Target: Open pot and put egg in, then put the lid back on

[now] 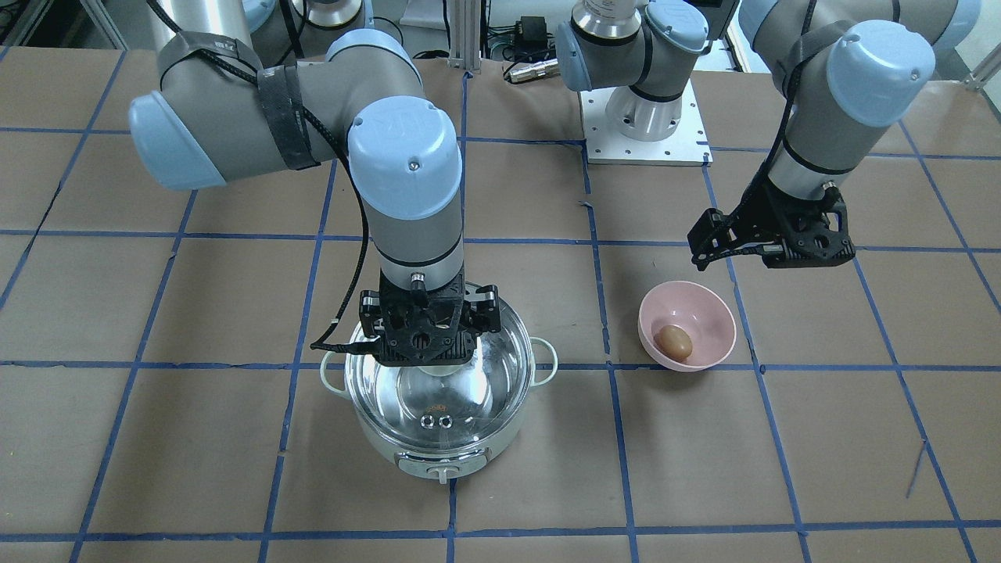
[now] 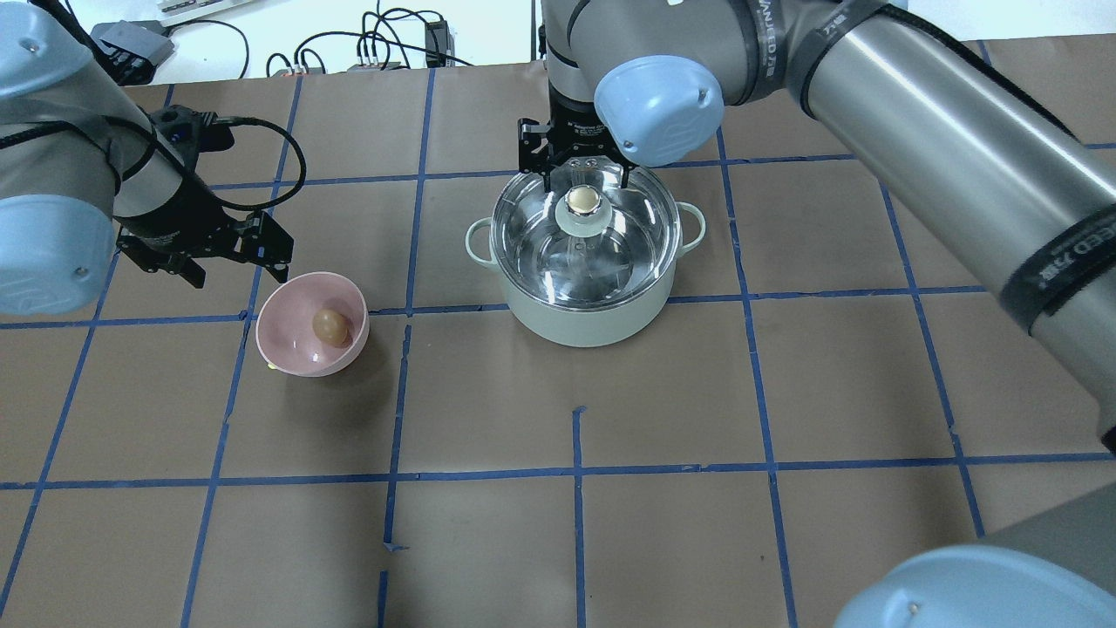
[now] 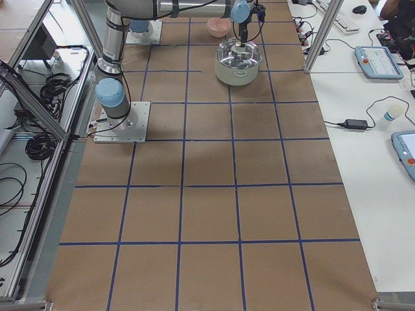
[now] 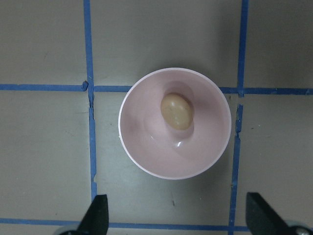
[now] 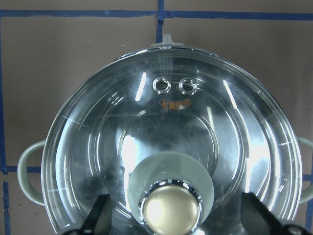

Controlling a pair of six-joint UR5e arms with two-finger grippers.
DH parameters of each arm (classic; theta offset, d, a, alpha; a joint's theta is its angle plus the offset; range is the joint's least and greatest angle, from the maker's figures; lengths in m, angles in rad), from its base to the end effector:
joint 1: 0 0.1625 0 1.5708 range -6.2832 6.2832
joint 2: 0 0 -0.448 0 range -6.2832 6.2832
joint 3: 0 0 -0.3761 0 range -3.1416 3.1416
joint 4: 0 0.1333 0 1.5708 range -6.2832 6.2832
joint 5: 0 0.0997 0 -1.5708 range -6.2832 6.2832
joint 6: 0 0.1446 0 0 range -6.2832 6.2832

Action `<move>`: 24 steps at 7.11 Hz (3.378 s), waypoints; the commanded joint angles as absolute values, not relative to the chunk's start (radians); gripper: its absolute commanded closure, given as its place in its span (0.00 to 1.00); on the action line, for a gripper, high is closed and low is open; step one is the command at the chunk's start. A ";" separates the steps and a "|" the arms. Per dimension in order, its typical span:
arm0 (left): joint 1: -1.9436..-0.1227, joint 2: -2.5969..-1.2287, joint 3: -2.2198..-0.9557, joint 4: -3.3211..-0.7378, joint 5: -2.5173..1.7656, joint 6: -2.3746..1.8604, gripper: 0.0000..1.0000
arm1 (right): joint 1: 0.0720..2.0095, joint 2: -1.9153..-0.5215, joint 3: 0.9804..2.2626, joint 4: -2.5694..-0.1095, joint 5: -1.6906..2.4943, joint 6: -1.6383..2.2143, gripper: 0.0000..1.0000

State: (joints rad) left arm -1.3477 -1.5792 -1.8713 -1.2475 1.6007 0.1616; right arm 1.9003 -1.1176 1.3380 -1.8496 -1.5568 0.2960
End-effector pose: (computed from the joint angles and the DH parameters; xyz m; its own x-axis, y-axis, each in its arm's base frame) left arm -0.0232 -0.4809 0.3531 -0.9976 -0.0618 -0.0318 -0.0615 0.9981 -0.0094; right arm 0.3452 -0.5912 0.3445 -0.9989 -0.0347 -0.0304 -0.0331 0.9981 -0.0518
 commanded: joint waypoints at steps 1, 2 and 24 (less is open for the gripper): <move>-1.335 -1.600 -1.899 -1.172 1.600 0.050 0.00 | 1.902 -1.112 1.394 -1.923 -1.557 0.298 0.09; -1.335 -1.626 -1.898 -1.151 1.597 -0.021 0.00 | 1.902 -1.111 1.396 -1.925 -1.559 0.298 0.13; -1.382 -1.753 -2.051 -0.781 1.609 -0.519 0.00 | 1.513 -1.605 1.546 -1.548 -1.545 -0.072 0.97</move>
